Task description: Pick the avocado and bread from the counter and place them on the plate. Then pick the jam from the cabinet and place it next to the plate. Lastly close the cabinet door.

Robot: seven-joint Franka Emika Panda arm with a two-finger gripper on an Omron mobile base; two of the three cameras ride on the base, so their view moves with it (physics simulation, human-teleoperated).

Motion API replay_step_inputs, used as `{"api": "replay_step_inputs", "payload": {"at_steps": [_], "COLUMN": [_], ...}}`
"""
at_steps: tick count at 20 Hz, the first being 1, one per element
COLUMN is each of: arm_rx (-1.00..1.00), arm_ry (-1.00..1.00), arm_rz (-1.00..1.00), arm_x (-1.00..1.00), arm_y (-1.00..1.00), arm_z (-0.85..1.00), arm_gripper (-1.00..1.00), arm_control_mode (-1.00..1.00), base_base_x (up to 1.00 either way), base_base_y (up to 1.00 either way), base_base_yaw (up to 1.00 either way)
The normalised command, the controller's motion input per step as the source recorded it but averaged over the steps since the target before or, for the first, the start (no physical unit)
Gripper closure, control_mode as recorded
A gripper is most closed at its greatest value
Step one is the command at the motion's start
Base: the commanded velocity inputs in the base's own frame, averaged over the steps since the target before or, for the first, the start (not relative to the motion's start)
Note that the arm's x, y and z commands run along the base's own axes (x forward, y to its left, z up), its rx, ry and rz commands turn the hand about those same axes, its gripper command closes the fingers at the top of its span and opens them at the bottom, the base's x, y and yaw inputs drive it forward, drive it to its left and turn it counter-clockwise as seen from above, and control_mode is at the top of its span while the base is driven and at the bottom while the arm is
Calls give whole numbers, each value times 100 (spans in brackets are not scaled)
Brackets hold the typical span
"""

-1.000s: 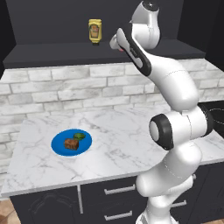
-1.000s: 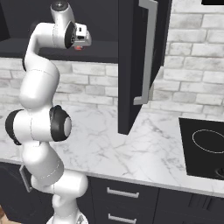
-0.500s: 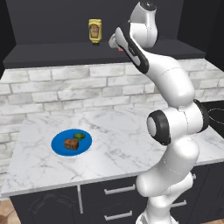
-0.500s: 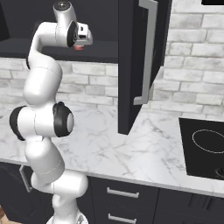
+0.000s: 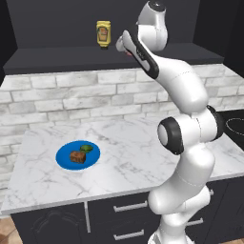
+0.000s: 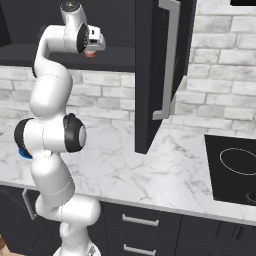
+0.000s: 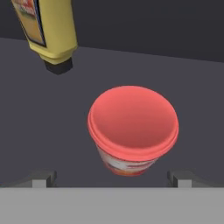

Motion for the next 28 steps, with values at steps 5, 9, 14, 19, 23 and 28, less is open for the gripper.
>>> {"api": "replay_step_inputs", "payload": {"at_steps": [5, 9, 14, 19, 23, 28], "arm_rx": [0, 0, 0, 0, 0, 2], "arm_ry": [0, 0, 0, 0, 0, -2], "arm_rz": [-1, -1, -1, -1, -1, -2], "arm_x": [17, 21, 18, 13, 1, -29], "arm_y": [0, 0, 0, 0, 0, -4], "arm_z": [0, 0, 0, 0, 1, 18], "arm_gripper": [-100, -100, -100, 100, 100, 100], "arm_control_mode": [-100, -100, -100, -100, -100, -100], "base_base_x": [0, 0, 0, 0, 0, 0], "base_base_y": [0, 0, 0, 0, 0, 0], "base_base_yaw": [0, 0, 0, 0, 0, 0]}}
